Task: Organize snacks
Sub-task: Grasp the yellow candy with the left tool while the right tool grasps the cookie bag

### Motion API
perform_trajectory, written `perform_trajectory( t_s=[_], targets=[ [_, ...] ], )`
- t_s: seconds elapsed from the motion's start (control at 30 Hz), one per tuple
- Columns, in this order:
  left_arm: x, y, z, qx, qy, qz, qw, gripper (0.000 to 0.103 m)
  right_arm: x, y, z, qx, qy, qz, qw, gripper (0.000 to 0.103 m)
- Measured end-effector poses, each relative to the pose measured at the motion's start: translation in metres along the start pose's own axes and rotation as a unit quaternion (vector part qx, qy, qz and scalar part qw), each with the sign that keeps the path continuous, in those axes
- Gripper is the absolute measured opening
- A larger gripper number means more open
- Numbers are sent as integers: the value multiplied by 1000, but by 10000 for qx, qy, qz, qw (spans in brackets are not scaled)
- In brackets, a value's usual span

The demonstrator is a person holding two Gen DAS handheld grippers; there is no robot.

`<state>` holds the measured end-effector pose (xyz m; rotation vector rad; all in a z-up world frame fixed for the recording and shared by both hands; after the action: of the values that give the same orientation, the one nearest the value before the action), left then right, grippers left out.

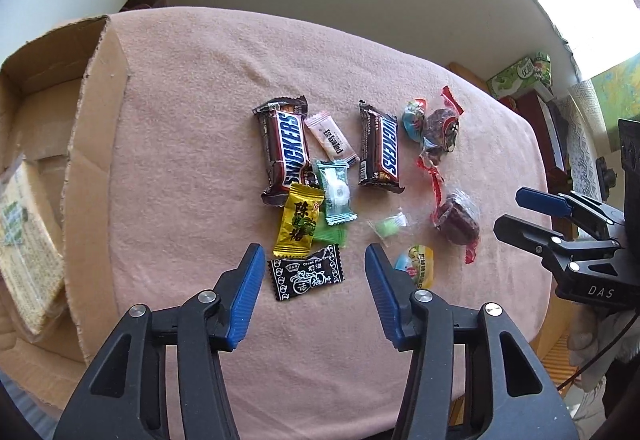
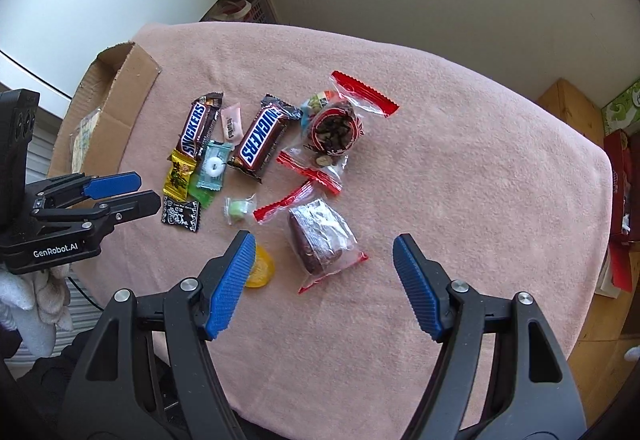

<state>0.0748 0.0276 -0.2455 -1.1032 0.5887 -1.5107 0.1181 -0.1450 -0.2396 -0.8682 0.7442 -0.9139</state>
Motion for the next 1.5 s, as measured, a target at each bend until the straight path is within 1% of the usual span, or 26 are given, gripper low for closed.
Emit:
perform_trajectory(
  t_s=[0.07, 0.27, 0.33, 0.47, 0.6, 0.67, 0.73, 0.77, 0.83, 1.0, 1.13, 1.3, 1.5],
  targets=[
    [-3, 6, -2, -84, -60, -8, 9999, 47, 2, 6, -1, -78, -46, 82, 9999, 74],
    [-5, 20, -1, -192, -96, 44, 9998, 45, 2, 27, -1, -254, -141, 200, 9994, 74],
    [-8, 25, 0, -215, -147, 86, 9996, 36, 2, 34, -1, -325, -177, 201, 9991, 74],
    [-9, 29, 3, -236, -152, 84, 9996, 34, -2, 44, -3, -429, -254, 245, 9985, 74],
    [-4, 33, 3, -225, 10, 131, 9997, 22, -3, 52, -4, -474, -240, 239, 9983, 73],
    [-3, 35, 4, -213, 20, 124, 9997, 20, -3, 55, -4, -514, -212, 237, 9982, 65],
    [-2, 36, 6, -208, -10, 94, 9997, 12, -2, 57, -5, -547, -177, 267, 9980, 62],
    [-2, 36, 6, -201, -29, 85, 9998, 11, -3, 58, -4, -559, -179, 277, 9979, 56],
    [-5, 35, 6, -184, -68, 60, 9998, 10, -3, 57, -10, -589, -146, 340, 9976, 48],
    [-12, 29, 4, -141, -81, 16, 9999, 10, -11, 60, -12, -553, -130, 357, 9977, 39],
    [-11, 26, 3, -126, -114, -36, 9998, 9, -16, 58, -13, -538, -56, 411, 9977, 38],
    [-4, 24, 2, -100, -110, -90, 9998, 9, -9, 51, -13, -510, 23, 437, 9977, 38],
    [-2, 17, 1, -70, -126, -163, 9998, 9, -9, 34, -13, -398, 49, 378, 9985, 38]
  ],
)
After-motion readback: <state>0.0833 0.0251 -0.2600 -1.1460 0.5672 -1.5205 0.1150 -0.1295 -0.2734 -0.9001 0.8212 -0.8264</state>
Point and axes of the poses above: each gripper's, at about its wrist camera, not at the fingertips, and y roughly the way its jaws point, x to its right, z to its top, the point moved 3 cm from there along y, roughly the way its jaws point, and after that the axes turned 15 degrees about x, right-handed, at the moved point
